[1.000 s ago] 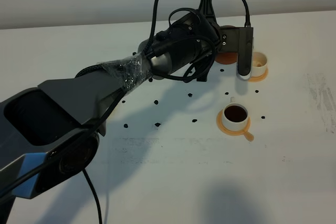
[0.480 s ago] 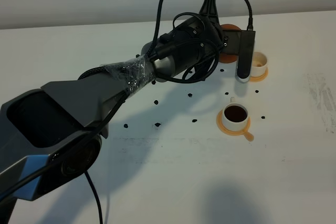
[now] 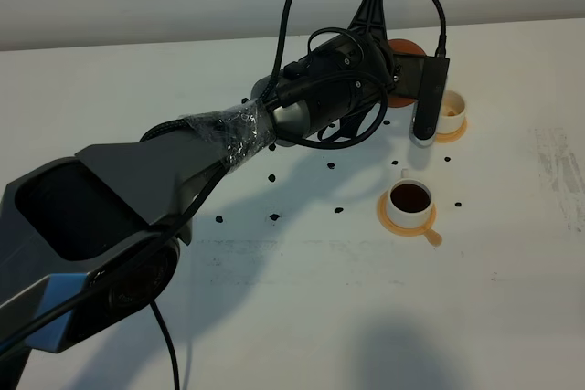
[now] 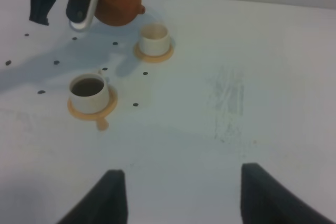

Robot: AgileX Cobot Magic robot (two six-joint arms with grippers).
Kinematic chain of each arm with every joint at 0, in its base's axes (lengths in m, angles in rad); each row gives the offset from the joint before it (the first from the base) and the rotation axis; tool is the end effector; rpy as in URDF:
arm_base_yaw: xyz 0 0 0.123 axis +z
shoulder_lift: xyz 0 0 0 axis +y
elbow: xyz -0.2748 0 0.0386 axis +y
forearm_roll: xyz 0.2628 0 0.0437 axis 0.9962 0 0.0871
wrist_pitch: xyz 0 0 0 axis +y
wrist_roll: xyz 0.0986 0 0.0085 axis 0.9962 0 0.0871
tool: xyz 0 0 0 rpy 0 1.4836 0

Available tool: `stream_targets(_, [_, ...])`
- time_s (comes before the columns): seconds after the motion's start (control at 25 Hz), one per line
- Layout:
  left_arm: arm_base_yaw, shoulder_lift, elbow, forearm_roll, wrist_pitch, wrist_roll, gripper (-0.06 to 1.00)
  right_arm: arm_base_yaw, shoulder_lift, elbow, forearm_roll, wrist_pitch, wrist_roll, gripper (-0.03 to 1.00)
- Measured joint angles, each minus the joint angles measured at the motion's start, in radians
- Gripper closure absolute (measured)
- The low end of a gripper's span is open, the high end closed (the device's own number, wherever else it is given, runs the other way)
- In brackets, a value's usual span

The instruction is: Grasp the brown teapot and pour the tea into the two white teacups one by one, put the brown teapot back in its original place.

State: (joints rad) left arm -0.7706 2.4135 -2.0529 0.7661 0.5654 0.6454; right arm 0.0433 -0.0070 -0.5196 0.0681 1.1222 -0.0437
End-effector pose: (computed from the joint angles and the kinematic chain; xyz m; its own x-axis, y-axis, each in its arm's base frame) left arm 0.4290 -0.3652 0.1658 0.3186 0.9466 0.0491 0.5565 -0.2288 0.7987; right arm 0.0162 0.0068 0.2814 -0.4841 -0.0351 -0.8743 -0.1036 0.9945 0.0174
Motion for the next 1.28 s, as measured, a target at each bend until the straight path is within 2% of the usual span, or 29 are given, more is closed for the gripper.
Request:
stream_targets(0.6, [-0.012,0.016,0.000,0.067,-0.031,0.004,0.83,0.000,0.000,0.000,0.000,0.000,0.000,0.50])
stream_targets(1.0, [-0.012,0.019,0.000,0.144,-0.032,0.026,0.83,0.000,0.000,0.000,0.000,0.000,0.000,0.50])
stream_targets(1.28, [-0.012,0.019,0.000,0.160,-0.058,0.026,0.83,0.000,0.000,0.000,0.000,0.000,0.000,0.50])
